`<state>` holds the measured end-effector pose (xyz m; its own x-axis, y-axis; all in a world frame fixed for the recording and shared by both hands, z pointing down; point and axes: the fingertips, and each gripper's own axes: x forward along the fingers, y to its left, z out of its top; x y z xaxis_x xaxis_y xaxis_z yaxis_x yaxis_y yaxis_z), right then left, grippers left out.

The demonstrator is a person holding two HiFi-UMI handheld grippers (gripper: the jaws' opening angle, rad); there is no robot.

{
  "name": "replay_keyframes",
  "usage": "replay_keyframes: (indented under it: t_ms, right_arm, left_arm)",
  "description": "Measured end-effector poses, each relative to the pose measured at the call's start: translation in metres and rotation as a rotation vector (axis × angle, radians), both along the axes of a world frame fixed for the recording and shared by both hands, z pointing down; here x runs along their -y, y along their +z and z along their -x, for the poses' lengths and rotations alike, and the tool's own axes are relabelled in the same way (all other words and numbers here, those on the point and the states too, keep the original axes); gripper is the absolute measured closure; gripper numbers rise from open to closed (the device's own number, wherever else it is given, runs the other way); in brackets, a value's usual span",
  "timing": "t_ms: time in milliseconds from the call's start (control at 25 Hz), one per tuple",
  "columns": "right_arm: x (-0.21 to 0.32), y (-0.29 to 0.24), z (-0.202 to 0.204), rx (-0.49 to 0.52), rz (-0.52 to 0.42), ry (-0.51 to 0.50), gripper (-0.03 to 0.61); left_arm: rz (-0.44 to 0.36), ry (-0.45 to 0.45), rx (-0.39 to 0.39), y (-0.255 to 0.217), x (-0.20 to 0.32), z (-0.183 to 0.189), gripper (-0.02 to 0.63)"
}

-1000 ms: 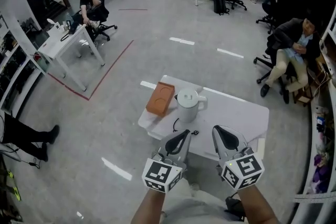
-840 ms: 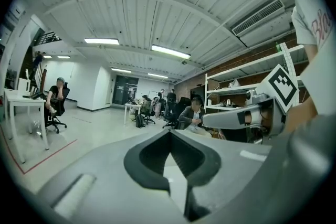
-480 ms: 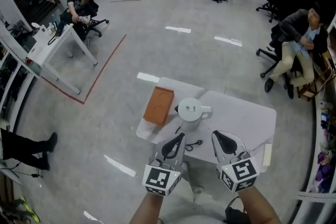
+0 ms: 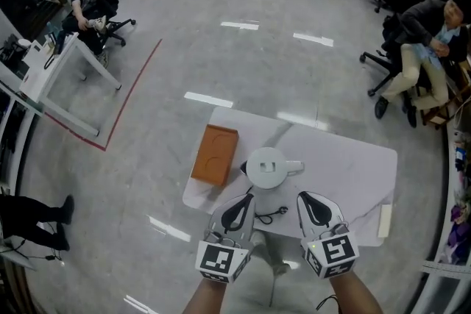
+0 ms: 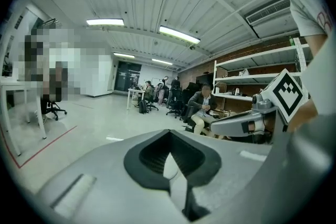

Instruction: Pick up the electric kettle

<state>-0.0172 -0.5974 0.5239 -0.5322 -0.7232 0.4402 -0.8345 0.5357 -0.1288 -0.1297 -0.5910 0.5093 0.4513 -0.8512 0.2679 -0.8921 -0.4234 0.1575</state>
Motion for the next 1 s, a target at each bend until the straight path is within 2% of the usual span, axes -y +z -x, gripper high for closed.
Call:
replay_keyframes:
  t_ms: [120,480,1000]
  right_arm:
    - [0.012,0.023,-0.006,-0.011,0.012,0.043,0.534]
    - [0.034,0.088,-0.018,-0.091,0.002,0.100,0.481]
    - [0.048,0.178,-0.033,-0.176,-0.035,0.156,0.430]
  left_arm:
    - [0.022,0.012,-0.008,0.024,0.011,0.003,0.612]
    - [0.008,0.041,-0.005,0.077,0.030,0.007,0.612]
    - [0.037,-0.031,0.020,0.163,0.027,0.023,0.612]
